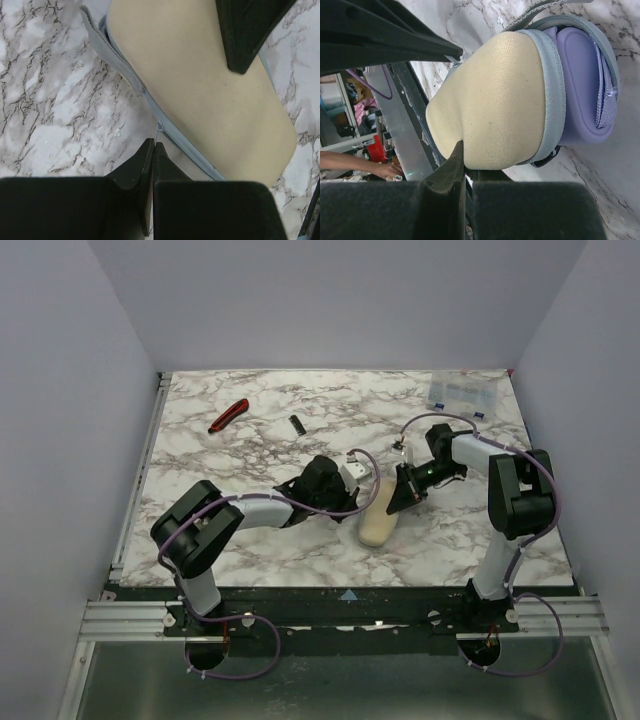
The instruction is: Open the umbrella
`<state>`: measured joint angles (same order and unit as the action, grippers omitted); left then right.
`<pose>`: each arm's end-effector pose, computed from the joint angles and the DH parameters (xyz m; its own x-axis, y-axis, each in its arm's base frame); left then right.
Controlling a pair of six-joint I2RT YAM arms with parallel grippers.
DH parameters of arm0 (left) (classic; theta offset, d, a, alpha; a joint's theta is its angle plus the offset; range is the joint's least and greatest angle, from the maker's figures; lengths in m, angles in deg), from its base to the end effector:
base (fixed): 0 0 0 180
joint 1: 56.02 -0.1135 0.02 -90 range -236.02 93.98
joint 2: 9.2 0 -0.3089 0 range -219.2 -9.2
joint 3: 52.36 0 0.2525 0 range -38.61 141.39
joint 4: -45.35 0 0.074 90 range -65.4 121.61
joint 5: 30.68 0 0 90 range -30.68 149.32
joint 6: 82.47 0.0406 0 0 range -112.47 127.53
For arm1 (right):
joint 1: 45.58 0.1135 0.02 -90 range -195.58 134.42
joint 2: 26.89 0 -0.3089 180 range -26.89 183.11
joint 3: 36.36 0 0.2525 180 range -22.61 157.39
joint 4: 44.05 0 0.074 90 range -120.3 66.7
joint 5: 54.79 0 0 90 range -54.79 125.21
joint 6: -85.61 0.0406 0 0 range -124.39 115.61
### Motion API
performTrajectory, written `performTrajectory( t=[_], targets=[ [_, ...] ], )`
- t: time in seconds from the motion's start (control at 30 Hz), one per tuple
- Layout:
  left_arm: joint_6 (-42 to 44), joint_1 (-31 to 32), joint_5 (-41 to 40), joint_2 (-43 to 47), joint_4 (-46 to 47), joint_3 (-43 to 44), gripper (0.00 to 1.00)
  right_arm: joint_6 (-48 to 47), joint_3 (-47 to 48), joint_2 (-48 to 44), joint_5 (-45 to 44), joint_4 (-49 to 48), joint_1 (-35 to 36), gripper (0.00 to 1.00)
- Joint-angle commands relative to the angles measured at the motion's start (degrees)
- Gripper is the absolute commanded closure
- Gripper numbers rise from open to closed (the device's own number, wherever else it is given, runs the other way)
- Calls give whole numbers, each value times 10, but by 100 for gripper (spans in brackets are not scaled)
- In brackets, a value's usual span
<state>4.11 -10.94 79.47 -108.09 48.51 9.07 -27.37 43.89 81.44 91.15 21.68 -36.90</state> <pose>0.2449 -0.2653 0.2019 -0.4489 0.3708 -0.8130 0.8404 0.4844 -0.2431 0.3246 0.0836 0.1913 -0.8963 -0.3580 -0.2615 -0.4128 0.4586 0.7870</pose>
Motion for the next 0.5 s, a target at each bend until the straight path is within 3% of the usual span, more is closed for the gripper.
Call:
performTrajectory(
  t=[0.0,0.47],
  targets=[
    [-37,-27,-24,-20,10,43,100,-38,2,12,-15,35,5,100],
    [-49,-58,3,-86,-65,163,100,-32,61,24,-7,27,5,100]
  ],
)
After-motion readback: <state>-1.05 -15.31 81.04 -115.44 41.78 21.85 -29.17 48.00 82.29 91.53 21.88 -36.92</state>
